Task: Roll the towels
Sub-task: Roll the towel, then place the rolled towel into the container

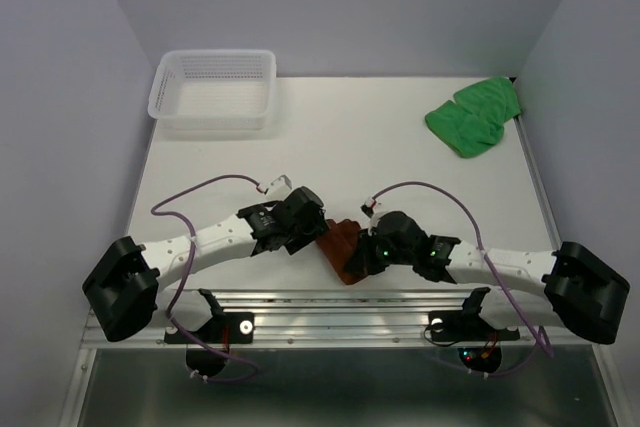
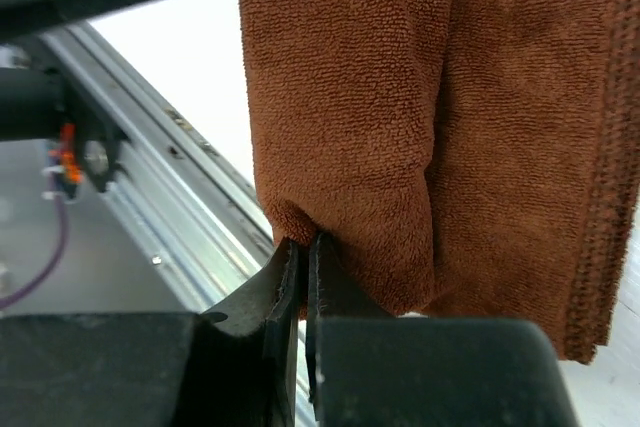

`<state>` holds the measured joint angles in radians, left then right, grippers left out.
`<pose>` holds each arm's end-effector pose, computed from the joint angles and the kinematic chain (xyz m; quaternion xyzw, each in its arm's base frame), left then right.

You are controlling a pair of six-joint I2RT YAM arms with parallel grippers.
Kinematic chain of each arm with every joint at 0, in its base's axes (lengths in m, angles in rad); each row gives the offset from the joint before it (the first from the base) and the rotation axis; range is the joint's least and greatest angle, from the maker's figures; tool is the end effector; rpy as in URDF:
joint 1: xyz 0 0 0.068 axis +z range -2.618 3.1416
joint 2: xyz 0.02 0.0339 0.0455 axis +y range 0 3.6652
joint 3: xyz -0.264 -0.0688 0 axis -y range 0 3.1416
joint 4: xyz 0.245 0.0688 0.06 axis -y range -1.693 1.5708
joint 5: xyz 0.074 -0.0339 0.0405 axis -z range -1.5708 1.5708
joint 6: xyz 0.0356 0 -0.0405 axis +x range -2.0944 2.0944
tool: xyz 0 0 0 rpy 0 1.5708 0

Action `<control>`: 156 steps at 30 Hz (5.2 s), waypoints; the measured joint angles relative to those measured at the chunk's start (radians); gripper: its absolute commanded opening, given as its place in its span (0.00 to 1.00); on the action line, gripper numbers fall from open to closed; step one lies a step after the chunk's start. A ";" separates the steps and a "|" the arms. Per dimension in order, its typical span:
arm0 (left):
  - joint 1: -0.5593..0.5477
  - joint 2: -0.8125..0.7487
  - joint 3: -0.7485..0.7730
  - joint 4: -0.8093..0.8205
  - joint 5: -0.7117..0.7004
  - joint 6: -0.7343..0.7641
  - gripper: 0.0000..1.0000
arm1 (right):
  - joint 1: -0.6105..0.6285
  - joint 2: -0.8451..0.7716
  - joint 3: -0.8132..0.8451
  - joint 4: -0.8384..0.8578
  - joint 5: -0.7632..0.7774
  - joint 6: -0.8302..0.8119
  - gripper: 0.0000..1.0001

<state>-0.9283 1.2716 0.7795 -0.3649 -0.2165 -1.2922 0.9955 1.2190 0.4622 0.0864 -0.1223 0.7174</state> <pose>0.1605 -0.2017 0.2207 -0.2057 0.9093 -0.2661 0.2450 0.1237 0.1987 0.1688 -0.1509 0.8863 0.3642 0.2430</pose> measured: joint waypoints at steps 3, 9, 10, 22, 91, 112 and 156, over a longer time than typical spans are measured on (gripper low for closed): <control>0.000 0.019 0.000 0.003 0.008 0.001 0.78 | -0.081 -0.030 -0.026 0.034 -0.091 0.026 0.01; 0.000 0.025 0.000 0.036 0.029 0.020 0.84 | -0.275 -0.066 -0.087 0.154 -0.293 0.113 0.01; 0.000 0.028 0.000 0.047 0.033 0.022 0.84 | -0.295 -0.065 -0.097 0.169 -0.315 0.125 0.01; 0.000 0.130 0.040 0.104 0.059 0.063 0.84 | -0.476 0.042 -0.179 0.349 -0.552 0.249 0.01; 0.161 0.160 0.167 0.409 0.204 0.668 0.00 | -0.714 -0.470 0.087 -0.266 -0.483 -0.100 0.90; 0.835 0.617 1.365 0.020 0.690 1.286 0.00 | -0.714 -0.398 0.138 -0.400 -0.231 -0.122 1.00; 1.052 1.383 1.722 0.134 0.990 1.012 0.00 | -0.714 -0.035 0.200 -0.401 -0.091 -0.063 1.00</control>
<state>0.1242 2.6549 2.5011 -0.2310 0.7731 -0.2802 0.2817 1.1843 0.6617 -0.3141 -0.2131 0.6544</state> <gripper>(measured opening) 0.252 0.998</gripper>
